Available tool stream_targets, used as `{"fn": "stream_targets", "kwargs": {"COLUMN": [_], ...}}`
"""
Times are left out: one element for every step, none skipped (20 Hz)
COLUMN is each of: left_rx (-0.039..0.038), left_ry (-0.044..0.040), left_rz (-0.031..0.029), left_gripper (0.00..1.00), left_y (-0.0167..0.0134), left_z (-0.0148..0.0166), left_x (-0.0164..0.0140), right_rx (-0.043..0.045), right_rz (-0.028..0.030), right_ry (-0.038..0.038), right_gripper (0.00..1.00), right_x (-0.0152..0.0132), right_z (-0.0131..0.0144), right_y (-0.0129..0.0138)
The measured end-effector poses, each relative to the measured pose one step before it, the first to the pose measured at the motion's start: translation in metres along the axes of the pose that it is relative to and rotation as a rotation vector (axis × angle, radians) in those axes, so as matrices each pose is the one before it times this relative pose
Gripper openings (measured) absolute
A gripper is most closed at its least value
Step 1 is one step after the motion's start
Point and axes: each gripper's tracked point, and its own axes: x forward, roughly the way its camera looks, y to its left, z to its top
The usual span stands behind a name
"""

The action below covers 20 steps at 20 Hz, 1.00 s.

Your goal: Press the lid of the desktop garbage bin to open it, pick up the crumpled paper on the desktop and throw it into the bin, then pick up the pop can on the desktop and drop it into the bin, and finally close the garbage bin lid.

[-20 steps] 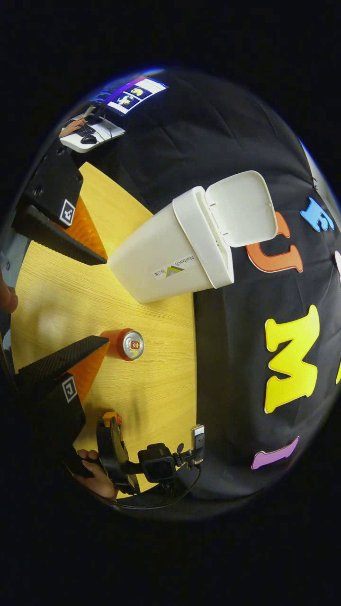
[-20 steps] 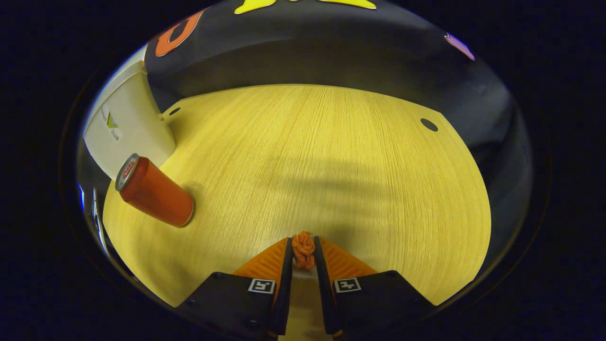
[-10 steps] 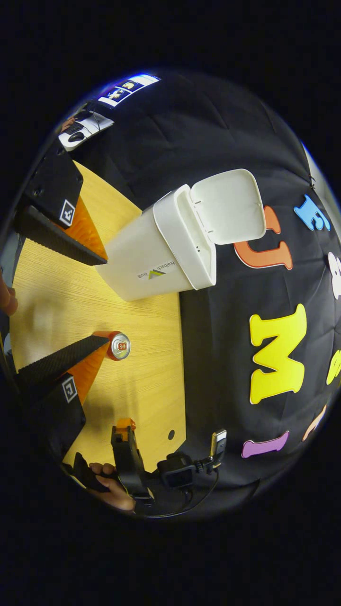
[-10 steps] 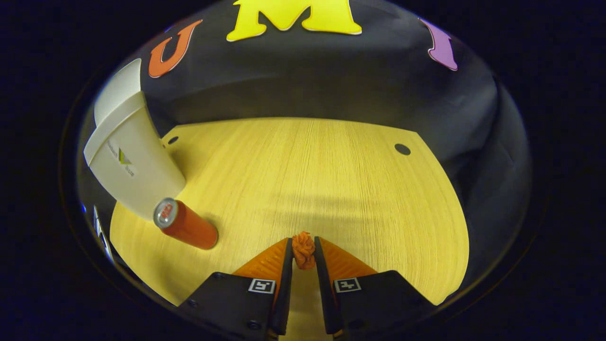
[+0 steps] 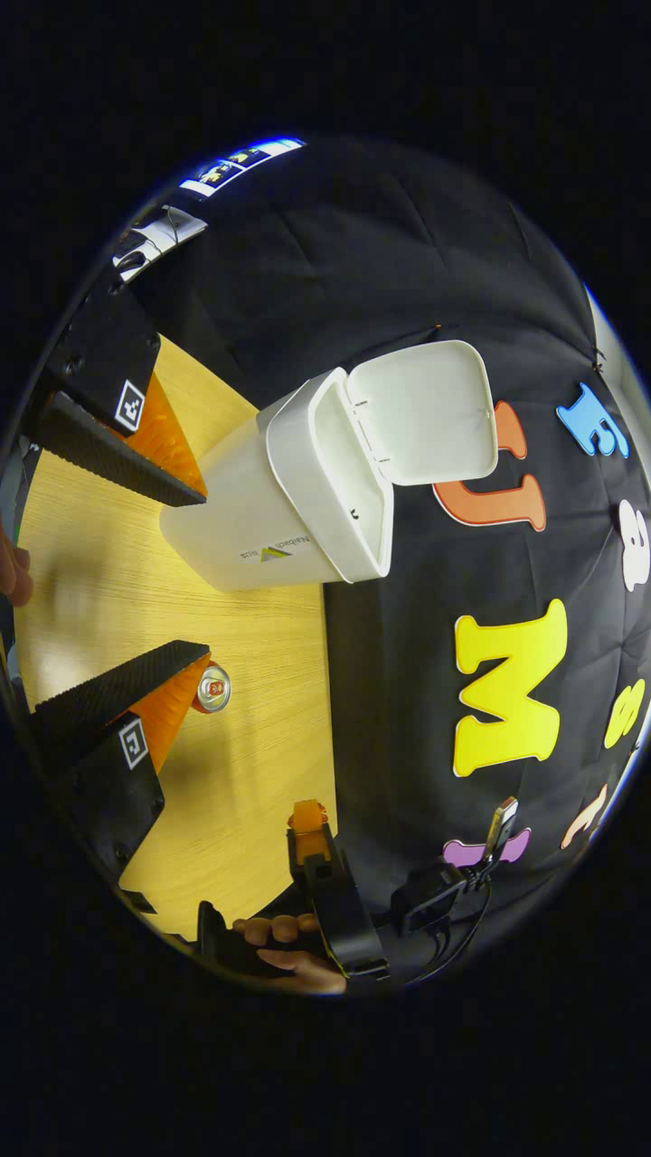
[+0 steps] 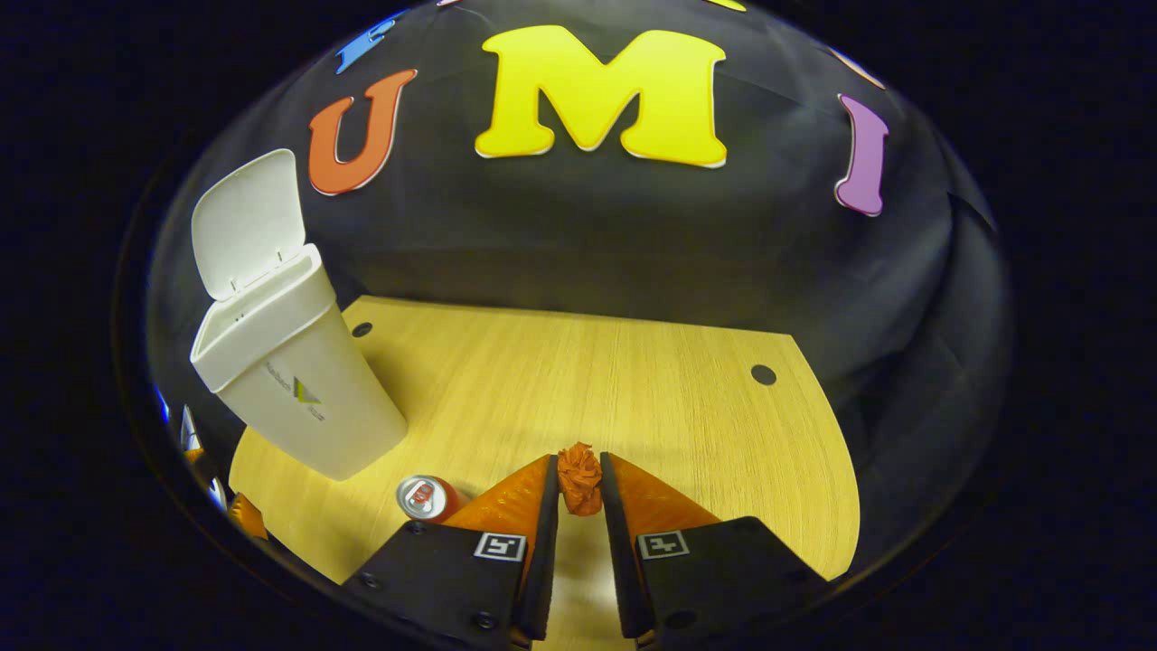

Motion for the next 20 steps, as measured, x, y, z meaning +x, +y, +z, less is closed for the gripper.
{"fn": "stream_targets", "kwargs": {"left_rx": [-0.00822,-0.01191,-0.01144,-0.0104,-0.00819,-0.00805,-0.0084,-0.00715,-0.00711,-0.00794,-0.0112,-0.00917,-0.00705,-0.00638,-0.00445,-0.00473,-0.0033,-0.00533,-0.01086,-0.01295], "left_ry": [-0.0048,-0.00397,-0.00085,0.00089,-0.00041,-0.00386,-0.0064,-0.00346,-0.00054,0.00202,0.00353,0.00445,0.00685,0.00627,0.00361,0.00488,0.0043,0.01075,0.0138,0.01072], "left_rz": [-0.00093,-0.00095,0.00036,0.00314,0.0022,0.00428,0.00387,0.00527,0.01367,0.01465,0.01326,0.01315,0.01377,0.01457,0.0134,0.01239,0.00905,0.00958,0.00689,0.0108], "left_gripper": [0.99,0.99,0.99,0.99,0.99,0.99,0.99,0.99,0.99,0.98,0.99,0.99,0.99,0.99,0.98,0.98,0.99,0.99,0.99,0.99], "left_y": [0.00548,0.00526,0.00558,0.0083,0.00605,0.00767,0.00744,0.0089,0.01003,0.01189,0.01227,0.00987,0.01124,0.01157,0.01093,0.01062,0.00867,0.00957,0.00768,0.00881], "left_z": [0.00071,-0.00053,-0.0003,-0.00102,-0.00042,0.00017,0.00118,-0.0002,0.00006,-0.00229,-0.00237,-0.00179,-0.0025,-0.00248,-0.0031,-0.00391,-0.00306,-0.00322,-0.00479,-0.0035], "left_x": [0.00031,-0.00046,0.00003,0.00034,-0.00003,0.00054,0.00083,0.00079,0.00096,0.0006,0.00103,0.00159,0.00079,0.00069,-0.00004,0.00166,0.00109,0.00187,0.00164,0.00218], "right_rx": [-0.00412,-0.00608,-0.01049,-0.01264,-0.01239,-0.01,-0.01979,-0.02041,-0.0212,-0.02018,-0.02433,-0.01855,-0.01073,-0.0064,-0.00922,-0.0093,-0.0104,-0.0081,-0.00222,-0.00515], "right_rz": [0.01274,0.01595,0.01463,0.01613,0.01595,0.02201,0.01395,0.01767,0.02292,0.02479,0.02232,0.02419,0.02374,0.02183,0.01363,0.01644,0.0133,0.00966,0.01494,0.01283], "right_ry": [-0.02312,-0.02488,-0.02491,-0.02673,-0.02213,-0.02187,-0.02281,-0.02509,-0.01983,-0.01193,-0.00847,-0.0047,0.00295,0.00297,0.00421,0.00123,-0.00235,0.00246,0.00541,0.00426], "right_gripper": [0.3,0.3,0.3,0.3,0.3,0.3,0.3,0.3,0.3,0.3,0.28,0.3,0.3,0.3,0.3,0.3,0.3,0.3,0.28,0.28], "right_x": [-0.00648,-0.00627,-0.00283,-0.00788,-0.00354,-0.00205,-0.00157,0.0003,0.00067,0.00088,0.00316,0.00465,0.00494,0.00535,0.00611,0.00715,0.00677,0.00654,0.00606,0.00551], "right_z": [0.01499,0.01359,0.01071,0.01828,0.01261,0.01243,0.01143,0.01115,0.00883,0.00601,0.00463,0.00336,0.00093,0.00041,0.00092,0.00094,0.00149,0.00058,0.00064,-0.00042], "right_y": [0.01091,0.01312,0.0131,0.01417,0.0153,0.01735,0.01599,0.01543,0.01854,0.01893,0.01762,0.01714,0.01702,0.01779,0.01444,0.01422,0.01337,0.01222,0.01245,0.01167]}}
